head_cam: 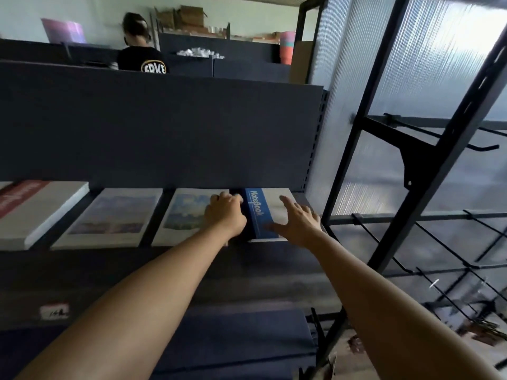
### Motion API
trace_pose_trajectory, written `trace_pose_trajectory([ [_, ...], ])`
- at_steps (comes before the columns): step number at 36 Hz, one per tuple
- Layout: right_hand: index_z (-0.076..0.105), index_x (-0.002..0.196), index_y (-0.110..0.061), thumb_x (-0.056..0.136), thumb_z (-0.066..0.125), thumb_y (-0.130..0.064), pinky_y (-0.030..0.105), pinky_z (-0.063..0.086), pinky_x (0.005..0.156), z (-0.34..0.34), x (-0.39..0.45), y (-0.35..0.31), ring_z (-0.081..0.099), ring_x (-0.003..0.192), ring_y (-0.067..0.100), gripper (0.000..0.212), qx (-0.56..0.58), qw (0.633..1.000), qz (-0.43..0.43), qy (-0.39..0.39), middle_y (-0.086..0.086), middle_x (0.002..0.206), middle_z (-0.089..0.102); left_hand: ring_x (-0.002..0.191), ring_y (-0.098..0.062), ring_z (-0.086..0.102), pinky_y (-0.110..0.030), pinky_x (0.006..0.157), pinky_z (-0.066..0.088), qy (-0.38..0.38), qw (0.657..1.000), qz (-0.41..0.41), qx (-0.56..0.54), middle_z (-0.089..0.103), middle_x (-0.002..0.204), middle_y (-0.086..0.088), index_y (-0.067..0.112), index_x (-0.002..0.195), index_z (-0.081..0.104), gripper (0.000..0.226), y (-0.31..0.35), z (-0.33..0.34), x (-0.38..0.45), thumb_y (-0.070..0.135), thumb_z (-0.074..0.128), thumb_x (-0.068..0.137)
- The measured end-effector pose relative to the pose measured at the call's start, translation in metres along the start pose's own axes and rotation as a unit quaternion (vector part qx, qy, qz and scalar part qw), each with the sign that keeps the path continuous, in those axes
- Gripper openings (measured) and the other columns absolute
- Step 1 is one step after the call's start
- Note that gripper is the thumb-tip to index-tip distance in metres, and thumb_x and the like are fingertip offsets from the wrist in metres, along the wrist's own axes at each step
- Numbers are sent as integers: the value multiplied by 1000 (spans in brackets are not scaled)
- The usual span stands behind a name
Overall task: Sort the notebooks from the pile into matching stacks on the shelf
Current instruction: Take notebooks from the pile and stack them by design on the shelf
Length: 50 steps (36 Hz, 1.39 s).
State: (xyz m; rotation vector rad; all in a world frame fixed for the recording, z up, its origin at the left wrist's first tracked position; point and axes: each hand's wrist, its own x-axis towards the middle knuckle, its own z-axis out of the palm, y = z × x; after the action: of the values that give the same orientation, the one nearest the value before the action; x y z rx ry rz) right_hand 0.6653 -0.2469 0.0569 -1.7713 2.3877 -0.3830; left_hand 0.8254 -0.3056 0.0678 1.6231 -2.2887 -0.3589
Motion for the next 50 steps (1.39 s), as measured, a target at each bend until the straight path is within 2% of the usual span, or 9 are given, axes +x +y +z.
trace_pose_trajectory([
  [2,10,152,-29,78,59,-67,47,16,113,-2,-2,0,20,143,26,97,-81,993,-65,-51,0,157,22,130,-28,35,-38,100,37,13,1000,-20,2,40,142,-7,22,137,45,49,-8,-7,-3,8,49,91],
  [5,12,151,-29,78,61,-65,47,18,111,0,-1,0,24,140,26,96,-133,985,-99,-50,0,155,27,128,-28,36,-37,98,38,21,999,-42,11,42,138,-8,20,132,49,44,-19,-13,-9,8,48,90],
  [12,18,150,-30,80,54,-69,44,20,109,3,-3,-9,28,138,26,88,-142,986,-90,-20,1,153,31,128,-24,38,-35,99,39,43,997,-70,15,43,138,0,27,134,48,46,-53,-16,-30,8,50,91],
  [17,25,148,-26,88,37,-70,44,21,108,0,-10,-47,31,137,26,76,-110,987,-108,42,3,151,34,128,-25,36,-37,97,41,65,994,-82,23,43,139,-1,24,135,49,46,-82,-35,-54,10,54,91],
  [22,33,146,-26,94,29,-62,45,15,113,18,-21,-111,30,137,24,63,-75,979,-177,70,2,150,38,130,-24,36,-37,98,43,99,989,-104,35,43,138,-2,24,134,49,43,-120,-63,-79,18,59,92],
  [26,38,143,-27,97,27,-58,44,11,114,34,-37,-173,29,138,20,56,-82,966,-233,77,-2,148,40,126,-24,44,-35,99,44,132,983,-123,37,48,137,-4,21,130,53,39,-167,-92,-106,17,58,91],
  [30,43,139,-28,99,28,-52,43,9,116,48,-54,-234,31,137,18,49,-84,956,-271,71,-3,146,43,126,-25,40,-34,96,41,143,976,-157,48,46,136,-4,22,130,52,37,-222,-120,-138,17,55,93],
  [46,51,130,-27,101,26,-46,43,8,114,103,-119,-490,37,132,20,43,-90,932,-347,57,1,138,51,129,-29,34,-38,99,37,155,944,-285,55,41,139,-6,22,132,50,40,-452,-240,-269,20,54,92],
  [50,52,127,-26,101,27,-47,42,14,110,122,-128,-541,41,127,21,42,-107,923,-366,50,0,131,55,128,-30,36,-39,100,36,161,937,-304,58,43,138,-8,21,130,52,38,-495,-256,-290,21,53,93],
])
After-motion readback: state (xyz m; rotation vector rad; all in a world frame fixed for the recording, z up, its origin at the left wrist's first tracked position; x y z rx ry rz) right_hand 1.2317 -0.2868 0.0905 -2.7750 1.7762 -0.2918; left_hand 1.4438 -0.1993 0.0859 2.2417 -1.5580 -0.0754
